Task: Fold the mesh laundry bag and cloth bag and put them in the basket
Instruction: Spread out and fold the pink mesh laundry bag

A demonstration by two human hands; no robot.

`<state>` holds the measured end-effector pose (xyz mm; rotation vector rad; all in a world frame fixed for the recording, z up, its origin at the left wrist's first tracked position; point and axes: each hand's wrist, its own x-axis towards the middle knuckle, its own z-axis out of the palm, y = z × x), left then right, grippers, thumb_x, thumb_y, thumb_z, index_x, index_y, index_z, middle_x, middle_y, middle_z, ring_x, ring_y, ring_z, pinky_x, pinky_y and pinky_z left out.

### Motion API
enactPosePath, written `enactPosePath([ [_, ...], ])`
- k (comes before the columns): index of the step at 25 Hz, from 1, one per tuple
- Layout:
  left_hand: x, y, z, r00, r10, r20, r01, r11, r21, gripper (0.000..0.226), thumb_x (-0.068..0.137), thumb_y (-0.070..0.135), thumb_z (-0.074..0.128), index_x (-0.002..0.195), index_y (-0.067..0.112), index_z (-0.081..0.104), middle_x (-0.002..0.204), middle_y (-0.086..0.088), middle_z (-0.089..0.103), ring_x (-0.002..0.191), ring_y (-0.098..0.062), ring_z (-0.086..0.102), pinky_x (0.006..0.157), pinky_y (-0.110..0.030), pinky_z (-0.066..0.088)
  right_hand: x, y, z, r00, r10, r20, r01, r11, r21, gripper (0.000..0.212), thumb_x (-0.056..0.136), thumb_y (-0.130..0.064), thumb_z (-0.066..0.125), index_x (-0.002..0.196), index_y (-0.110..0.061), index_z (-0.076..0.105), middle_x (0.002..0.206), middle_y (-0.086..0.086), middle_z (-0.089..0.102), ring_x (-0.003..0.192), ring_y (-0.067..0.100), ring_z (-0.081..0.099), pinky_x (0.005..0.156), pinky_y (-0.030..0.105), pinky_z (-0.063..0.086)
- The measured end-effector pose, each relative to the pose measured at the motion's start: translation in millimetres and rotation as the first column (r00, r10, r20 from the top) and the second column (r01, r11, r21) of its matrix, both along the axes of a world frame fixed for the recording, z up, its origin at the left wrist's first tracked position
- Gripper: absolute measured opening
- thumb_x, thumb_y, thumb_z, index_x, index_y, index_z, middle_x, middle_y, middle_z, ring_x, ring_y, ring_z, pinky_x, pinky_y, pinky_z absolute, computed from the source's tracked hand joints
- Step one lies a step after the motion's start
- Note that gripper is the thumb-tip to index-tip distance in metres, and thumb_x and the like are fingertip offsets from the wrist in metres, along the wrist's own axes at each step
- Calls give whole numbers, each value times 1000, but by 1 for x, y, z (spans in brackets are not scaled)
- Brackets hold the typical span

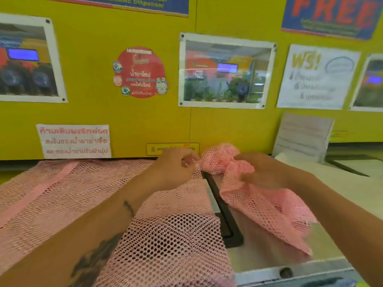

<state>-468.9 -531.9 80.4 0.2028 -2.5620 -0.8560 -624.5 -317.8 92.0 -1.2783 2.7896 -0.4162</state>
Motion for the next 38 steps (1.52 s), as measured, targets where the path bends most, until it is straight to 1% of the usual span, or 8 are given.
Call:
enactPosePath([
  [7, -71, 68, -7, 987, -20, 161, 54, 976, -211, 28, 89, 27, 58, 116, 27, 65, 109, 5, 65, 94, -15, 62, 86, -37, 54, -25, 37, -23, 995, 3, -97, 18, 977, 213, 40, 87, -14, 57, 125, -26, 59, 111, -5, 59, 97, 19, 58, 81, 31, 48],
  [13, -109, 100, -22, 914, 28, 404, 79, 966, -247, 50, 92, 38, 57, 139, 25, 46, 139, -7, 54, 119, -27, 55, 101, -39, 44, -50, 65, 16, 973, 162, -162, -188, 968, -164, 34, 83, -1, 55, 105, -23, 69, 109, -6, 66, 99, 14, 60, 85, 32, 49],
  [19, -103, 113, 18, 969, 233, -76, -212, 953, 219, 25, 88, 13, 54, 107, 28, 61, 98, -1, 66, 74, -12, 59, 58, -27, 40, -112, 106, 56, 965, 24, -261, -102, 952, -287, 27, 82, -3, 53, 91, -23, 68, 99, -1, 63, 94, 22, 58, 80, 37, 47],
  [21, -79, 118, 36, 956, 76, 284, -109, 988, 105, 26, 90, 20, 58, 113, 33, 56, 94, 2, 65, 76, -14, 62, 70, -31, 50, -126, 113, 63, 983, 59, -174, -29, 985, 172, 22, 90, -9, 51, 90, -22, 69, 89, -5, 62, 84, 17, 58, 80, 33, 47],
  [24, -60, 141, 55, 607, -34, 794, 91, 995, -27, 39, 91, 47, 60, 126, 32, 52, 102, 10, 70, 88, -4, 68, 87, -32, 55, -129, 100, 56, 982, 103, -157, -46, 942, 331, 27, 94, -15, 49, 109, -9, 71, 96, 5, 66, 87, 24, 60, 83, 36, 49],
  [28, -105, 148, 38, 886, 241, 396, -201, 970, -139, 36, 88, 55, 59, 115, 31, 61, 115, 4, 64, 103, -14, 62, 93, -37, 50, -126, 63, 28, 968, 243, -57, -212, 922, 323, 37, 96, -21, 45, 118, 3, 63, 111, 20, 64, 100, 35, 61, 86, 45, 49],
  [34, -159, 152, -14, 835, 420, 355, -248, 864, -438, 51, 80, 45, 64, 126, 25, 53, 130, -4, 59, 114, -26, 56, 89, -39, 48, -140, 52, 12, 936, 327, 133, -349, 915, 204, 19, 85, -13, 54, 97, -8, 68, 90, 10, 65, 72, 23, 54, 62, 32, 35],
  [38, -142, 139, 2, 927, 376, 6, -376, 927, 3, 9, 85, 19, 64, 94, 22, 62, 91, 2, 67, 81, -16, 61, 62, -29, 47, -156, 63, 17, 946, 283, 159, -305, 942, 141, 16, 89, -15, 59, 75, -14, 51, 73, 0, 47, 64, 19, 42, 60, 33, 29],
])
